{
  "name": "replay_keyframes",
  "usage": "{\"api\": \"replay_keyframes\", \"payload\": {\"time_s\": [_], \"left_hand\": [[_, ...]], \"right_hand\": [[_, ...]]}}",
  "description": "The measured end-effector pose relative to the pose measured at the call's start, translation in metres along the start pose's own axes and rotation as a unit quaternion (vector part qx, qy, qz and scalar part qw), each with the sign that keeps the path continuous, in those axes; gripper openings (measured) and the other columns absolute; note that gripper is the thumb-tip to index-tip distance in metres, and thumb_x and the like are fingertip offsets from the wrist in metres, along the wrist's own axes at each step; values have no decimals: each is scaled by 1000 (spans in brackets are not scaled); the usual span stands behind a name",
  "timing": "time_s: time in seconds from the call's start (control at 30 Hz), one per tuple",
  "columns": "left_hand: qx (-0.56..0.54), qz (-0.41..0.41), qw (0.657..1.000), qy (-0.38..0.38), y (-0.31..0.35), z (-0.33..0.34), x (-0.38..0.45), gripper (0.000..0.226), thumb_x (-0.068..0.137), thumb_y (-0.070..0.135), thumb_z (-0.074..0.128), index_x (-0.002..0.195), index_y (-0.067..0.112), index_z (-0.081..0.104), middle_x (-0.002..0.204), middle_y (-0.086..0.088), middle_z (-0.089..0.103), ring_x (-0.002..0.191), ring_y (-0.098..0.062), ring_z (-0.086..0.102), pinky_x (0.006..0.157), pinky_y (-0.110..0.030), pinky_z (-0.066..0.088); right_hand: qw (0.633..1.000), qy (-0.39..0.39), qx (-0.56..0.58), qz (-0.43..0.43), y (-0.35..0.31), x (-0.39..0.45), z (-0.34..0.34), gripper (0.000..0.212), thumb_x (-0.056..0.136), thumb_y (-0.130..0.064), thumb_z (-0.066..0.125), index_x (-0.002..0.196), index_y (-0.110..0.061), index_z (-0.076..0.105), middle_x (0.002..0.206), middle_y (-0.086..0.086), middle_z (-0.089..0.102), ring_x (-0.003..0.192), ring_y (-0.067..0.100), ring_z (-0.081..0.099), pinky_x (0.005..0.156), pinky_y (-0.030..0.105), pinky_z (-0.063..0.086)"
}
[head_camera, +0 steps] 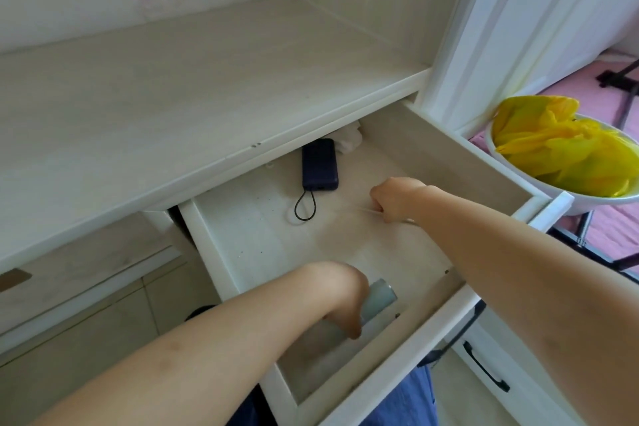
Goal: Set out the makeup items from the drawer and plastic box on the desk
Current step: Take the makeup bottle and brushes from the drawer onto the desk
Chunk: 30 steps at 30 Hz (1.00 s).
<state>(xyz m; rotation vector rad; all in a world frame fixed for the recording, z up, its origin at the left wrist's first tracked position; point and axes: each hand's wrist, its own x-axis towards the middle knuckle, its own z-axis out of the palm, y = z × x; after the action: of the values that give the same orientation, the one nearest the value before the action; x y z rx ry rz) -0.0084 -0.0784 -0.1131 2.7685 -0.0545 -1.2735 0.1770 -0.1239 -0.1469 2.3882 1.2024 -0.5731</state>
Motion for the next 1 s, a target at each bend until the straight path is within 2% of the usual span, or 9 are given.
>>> {"api": "replay_keyframes", "payload": {"time_s": [0.07,0.17,0.3,0.37,0.43,0.57,0.7,0.8,1.0], "left_hand": [[-99,14,994,40,-14,-7,-13,34,80,38,69,94,9,56,76,-4,60,63,-22,58,53,-26,43],[-203,41,972,108,-41,-23,-46,27,78,36,68,86,18,50,75,3,58,60,-14,60,48,-22,42],[-289,45,931,216,-79,-40,-103,34,82,31,67,109,19,52,95,5,61,75,-7,64,63,-22,53],[-332,42,903,268,-100,-44,-129,36,82,28,68,112,19,52,103,4,62,85,-7,66,72,-26,58],[-366,35,873,321,-120,-44,-155,37,82,26,70,114,18,53,107,1,64,89,-10,68,77,-31,60],[-395,13,826,402,-157,-39,-195,34,83,24,69,114,21,56,109,2,64,92,-13,68,75,-30,60],[-409,-29,766,496,-194,-32,-223,39,76,35,71,110,24,57,106,6,65,89,-14,67,65,-28,54],[-409,-67,717,561,-227,-24,-238,34,81,28,70,111,23,57,105,8,65,87,-10,66,64,-27,49],[-426,-145,664,597,-293,-1,-253,40,79,26,72,115,20,56,107,9,63,89,-7,65,71,-31,53]], "right_hand": [[999,2,49,-19,-2,-8,-5,21,83,-18,56,103,-15,56,98,1,56,87,25,54,65,30,41],[993,9,96,-65,-12,-28,-21,15,83,-21,58,97,-19,53,86,-5,50,83,20,48,64,27,38],[984,-2,150,-92,-36,-59,-48,6,80,-21,57,79,-25,53,76,-9,50,74,16,48,61,25,38],[974,-21,197,-109,-48,-75,-67,16,77,-18,55,68,-30,48,68,-9,51,64,14,47,57,23,38],[964,-23,231,-129,-63,-94,-89,12,77,-15,51,70,-26,50,65,-4,53,60,15,45,57,23,38],[935,29,325,-141,-97,-116,-132,8,78,-11,50,77,-18,54,64,6,54,59,19,42,54,25,34],[878,82,447,-151,-134,-110,-177,13,87,-9,51,78,-17,54,61,-3,55,49,12,41,45,18,32],[845,104,493,-179,-166,-92,-209,13,90,-11,50,79,-15,53,67,-2,58,51,9,42,46,18,32],[789,109,581,-165,-232,-36,-240,10,91,-18,53,82,-14,55,74,-1,60,52,8,43,49,19,32]]}}
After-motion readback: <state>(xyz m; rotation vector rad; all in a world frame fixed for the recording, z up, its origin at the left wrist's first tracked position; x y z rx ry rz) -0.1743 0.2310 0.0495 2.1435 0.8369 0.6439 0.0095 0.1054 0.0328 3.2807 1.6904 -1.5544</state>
